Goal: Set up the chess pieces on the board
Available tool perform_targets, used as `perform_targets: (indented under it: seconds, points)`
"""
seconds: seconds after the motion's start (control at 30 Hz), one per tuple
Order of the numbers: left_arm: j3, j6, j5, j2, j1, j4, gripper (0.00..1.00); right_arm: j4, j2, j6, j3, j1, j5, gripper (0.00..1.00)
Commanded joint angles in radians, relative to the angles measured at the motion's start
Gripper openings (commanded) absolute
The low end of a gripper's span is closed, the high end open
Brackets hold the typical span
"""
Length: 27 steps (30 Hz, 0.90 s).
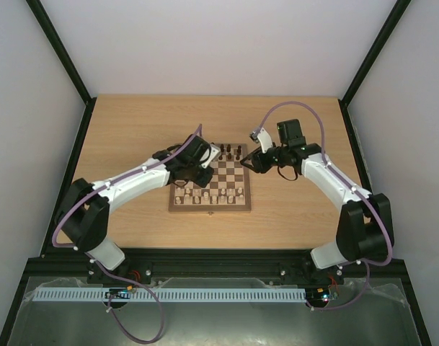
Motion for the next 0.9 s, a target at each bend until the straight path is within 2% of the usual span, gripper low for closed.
perform_targets:
  seconds: [0.0,0.23,0.33,0.5,0.7,0.87]
  points:
    - [-0.02,0.041,0.029,-0.045,-0.005,0.055,0.02,-0.087,0.066,-0.02,0.055,-0.002,-0.079,0.4]
    - [0.002,-0.028,-0.049,-0.053,0.021,-0.029,0.03,-0.207,0.199,-0.019,0.187,0.057,-0.015,0.37]
    - [0.017,-0.076,-0.015,-0.049,0.067,-0.123,0.04,-0.28,0.243,-0.035,0.256,0.112,0.053,0.36]
    - [0.028,-0.112,0.167,-0.056,0.145,-0.197,0.05,-0.278,0.246,-0.074,0.286,0.155,0.034,0.36]
    - [0.046,-0.117,0.491,-0.071,0.252,-0.211,0.06,-0.258,0.109,-0.301,0.243,0.18,-0.019,0.38]
    - [0.065,-0.111,0.72,-0.064,0.256,-0.201,0.07,-0.319,0.034,-0.521,0.238,0.27,0.097,0.43]
